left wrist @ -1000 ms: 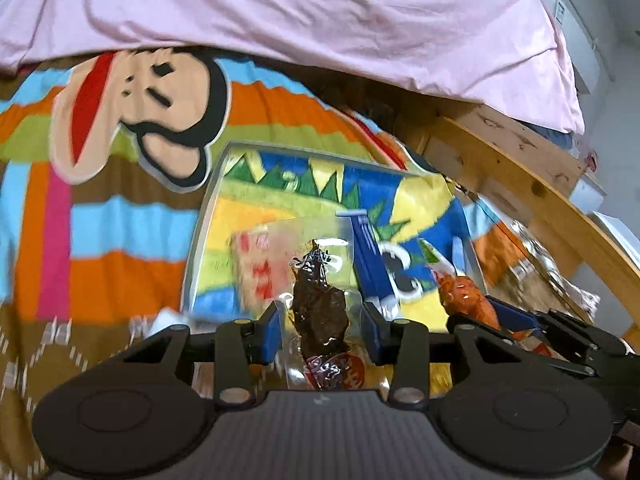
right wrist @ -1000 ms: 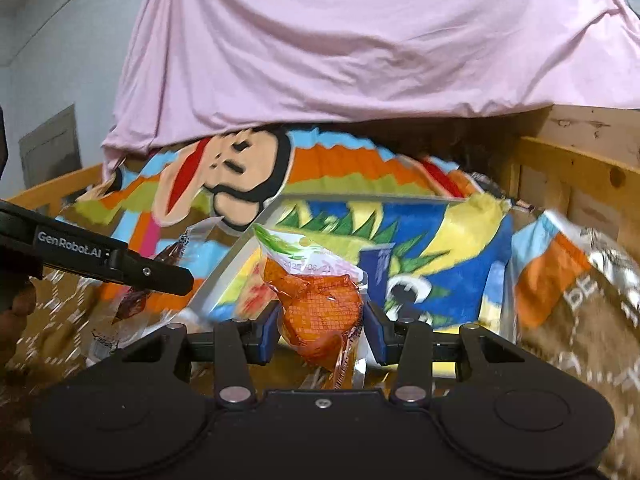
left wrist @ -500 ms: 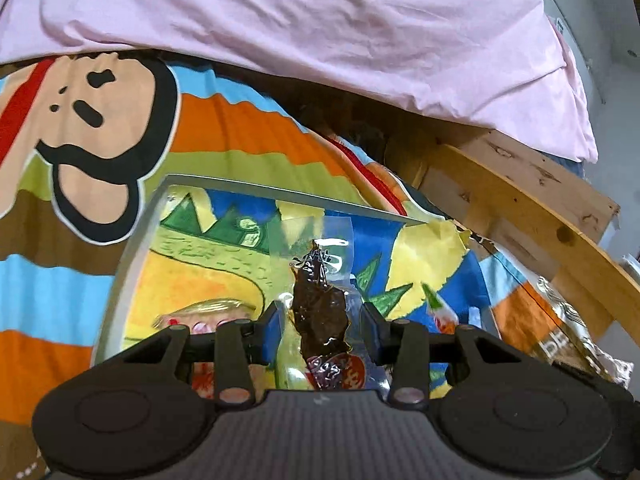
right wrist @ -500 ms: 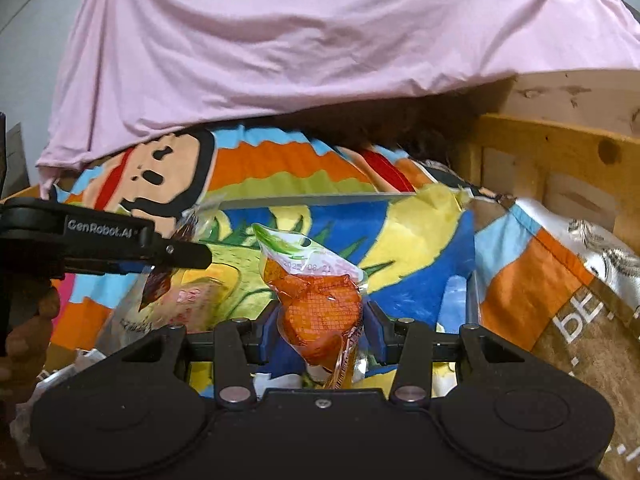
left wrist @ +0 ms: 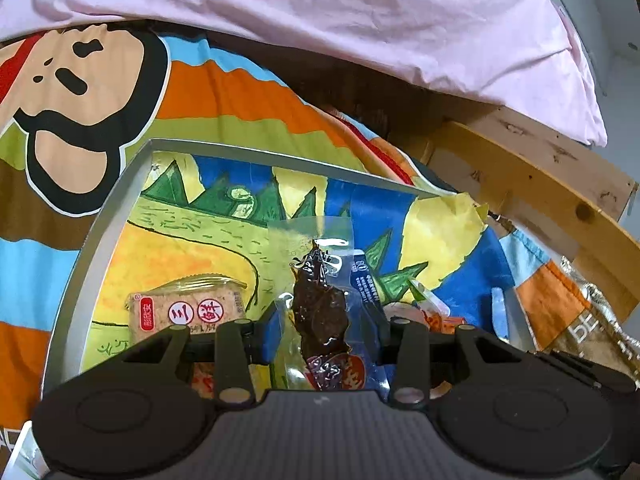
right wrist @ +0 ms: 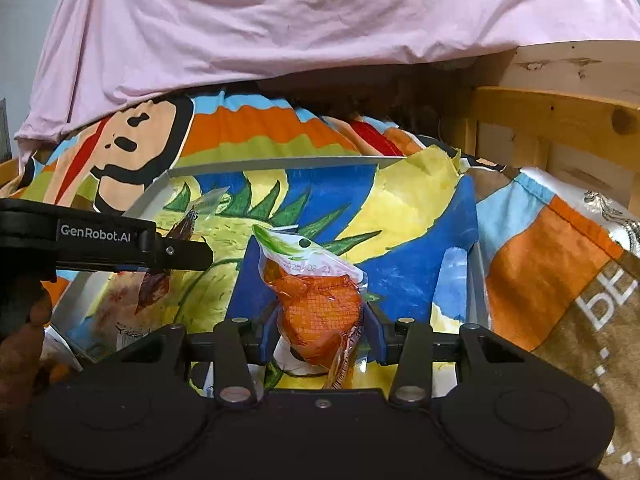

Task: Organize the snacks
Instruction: 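Lift the orange bag and jerky packet and carry both over the tray, then lower both held snacks into the tray and open both tools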

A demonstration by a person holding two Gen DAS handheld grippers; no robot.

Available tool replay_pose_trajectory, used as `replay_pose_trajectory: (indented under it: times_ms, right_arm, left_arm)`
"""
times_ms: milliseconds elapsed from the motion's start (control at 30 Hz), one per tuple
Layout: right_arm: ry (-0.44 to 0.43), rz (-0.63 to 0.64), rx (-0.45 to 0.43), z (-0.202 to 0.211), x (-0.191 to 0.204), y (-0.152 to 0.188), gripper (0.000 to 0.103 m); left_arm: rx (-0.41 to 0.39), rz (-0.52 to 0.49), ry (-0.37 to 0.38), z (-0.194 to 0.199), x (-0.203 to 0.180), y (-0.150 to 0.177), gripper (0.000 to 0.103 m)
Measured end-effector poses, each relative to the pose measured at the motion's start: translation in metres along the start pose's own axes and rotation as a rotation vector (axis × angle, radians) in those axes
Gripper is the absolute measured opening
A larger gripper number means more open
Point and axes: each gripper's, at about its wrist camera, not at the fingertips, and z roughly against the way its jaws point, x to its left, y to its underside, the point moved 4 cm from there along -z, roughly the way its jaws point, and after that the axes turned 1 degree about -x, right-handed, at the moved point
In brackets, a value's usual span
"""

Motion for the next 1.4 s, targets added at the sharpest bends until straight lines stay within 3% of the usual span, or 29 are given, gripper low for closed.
replay_pose_trajectory:
  times_ms: [667,867,1133,1400]
  right_arm:
    - [0.03,0.027,-0.006,-0.008,0.001,0.01,0.053]
    - [0.038,0.023,-0.028,0.003,0.0,0.008,0.07]
    - [0.058,0.035,-0.074,0.038,-0.005,0.002,0.084]
    - [0.062,0.007,-0.132,0.089,-0.008,-0.004,0.102]
  left_arm:
    - [0.024,-0.036,-0.047,-0.012,-0.002,0.027,0.045]
    - [0.025,-0.002,-0.043,-0.003,-0.002,0.025,0.059]
    - [-0.038,0.035,-0.035,0.03,-0.004,0.018,0.078]
    - [-0.11,0.027,-0.073,0.072,-0.008,0.015,0.101]
